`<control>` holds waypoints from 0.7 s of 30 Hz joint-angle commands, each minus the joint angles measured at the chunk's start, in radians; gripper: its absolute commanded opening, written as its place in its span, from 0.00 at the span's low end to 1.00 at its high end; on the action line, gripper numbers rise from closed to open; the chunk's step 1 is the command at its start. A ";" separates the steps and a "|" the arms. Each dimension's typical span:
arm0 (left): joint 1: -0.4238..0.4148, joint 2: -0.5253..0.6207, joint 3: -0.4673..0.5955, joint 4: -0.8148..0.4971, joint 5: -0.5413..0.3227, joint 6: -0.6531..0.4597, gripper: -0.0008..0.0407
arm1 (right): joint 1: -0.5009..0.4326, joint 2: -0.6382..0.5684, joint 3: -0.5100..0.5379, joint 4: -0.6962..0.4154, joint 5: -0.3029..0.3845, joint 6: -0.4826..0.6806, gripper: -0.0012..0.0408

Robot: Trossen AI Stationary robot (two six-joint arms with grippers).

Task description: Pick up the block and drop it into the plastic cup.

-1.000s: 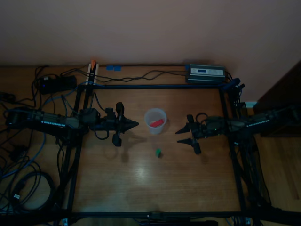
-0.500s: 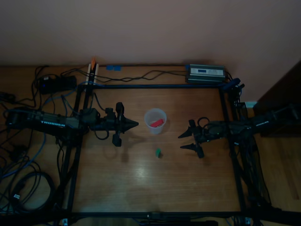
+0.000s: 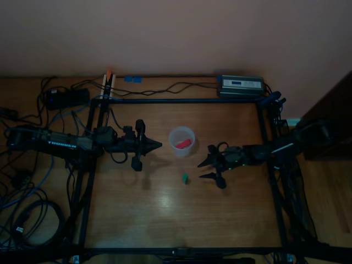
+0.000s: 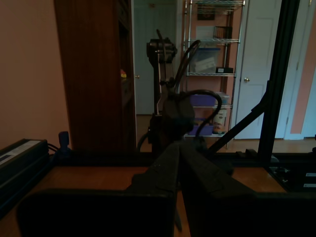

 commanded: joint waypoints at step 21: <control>0.000 0.000 0.000 0.000 0.000 0.000 0.02 | 0.030 0.306 0.211 0.063 -0.061 -0.005 0.55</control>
